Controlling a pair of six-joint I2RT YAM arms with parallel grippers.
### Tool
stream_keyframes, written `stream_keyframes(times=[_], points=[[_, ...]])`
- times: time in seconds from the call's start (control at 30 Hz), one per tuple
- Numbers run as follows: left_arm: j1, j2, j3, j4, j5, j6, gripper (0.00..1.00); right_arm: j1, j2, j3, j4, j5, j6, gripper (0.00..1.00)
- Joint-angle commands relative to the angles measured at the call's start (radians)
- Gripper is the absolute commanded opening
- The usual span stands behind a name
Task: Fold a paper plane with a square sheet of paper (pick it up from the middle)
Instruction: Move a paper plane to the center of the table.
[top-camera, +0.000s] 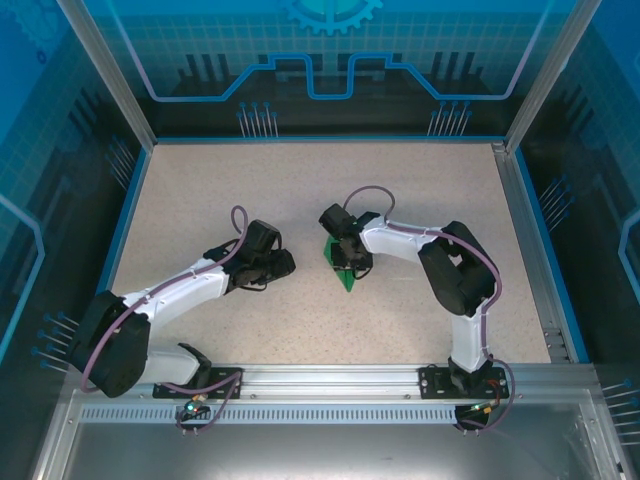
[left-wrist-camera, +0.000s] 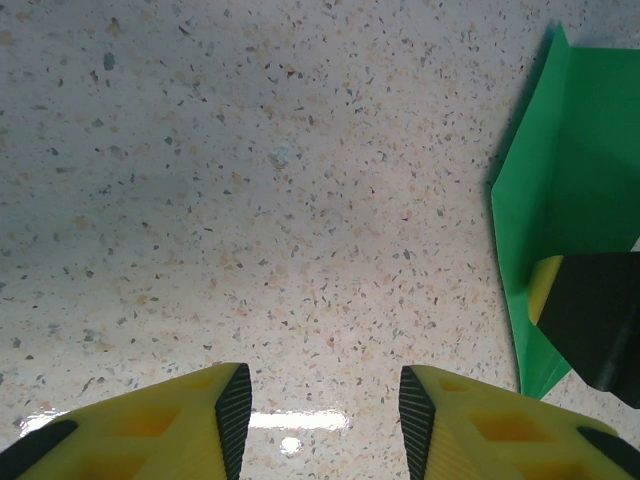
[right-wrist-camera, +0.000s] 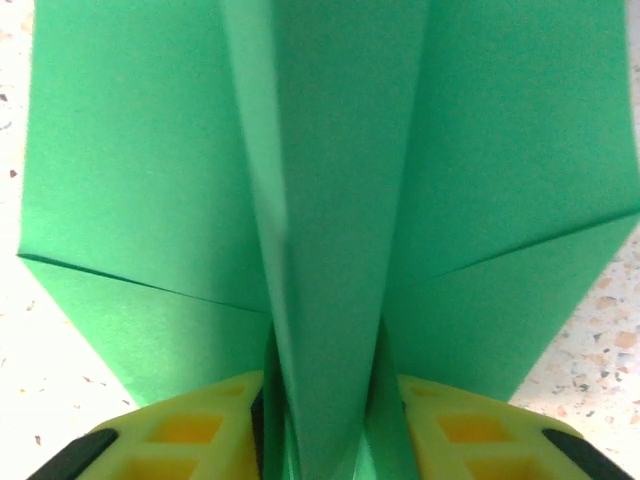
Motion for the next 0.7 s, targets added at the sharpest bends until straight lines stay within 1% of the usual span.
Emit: stream_keyframes(times=[0.0,0.1,0.23,0.43,0.53,0.6,0.67], points=[[0.008,-0.016,0.022,-0.009,-0.001,0.018,0.47,0.004,0.01,-0.008,-0.034,-0.002,-0.009,0.38],[0.008,-0.027,0.023,-0.013,-0.008,0.021,0.47,0.003,-0.056,0.022,-0.067,0.019,-0.038,0.44],[0.008,-0.038,0.021,-0.018,-0.019,0.028,0.47,0.003,-0.13,0.046,-0.1,0.032,-0.06,0.48],[0.008,-0.042,0.02,-0.019,-0.02,0.032,0.47,0.004,-0.266,0.023,-0.119,0.062,-0.077,0.57],[0.008,-0.048,0.019,-0.017,-0.026,0.04,0.5,0.007,-0.381,-0.015,-0.124,0.143,-0.084,0.62],[0.007,-0.06,0.016,-0.014,-0.033,0.045,0.52,0.007,-0.486,-0.061,-0.109,0.224,-0.095,0.66],[0.007,-0.082,0.009,-0.01,-0.051,0.056,0.57,0.006,-0.61,-0.131,-0.084,0.333,-0.114,0.72]])
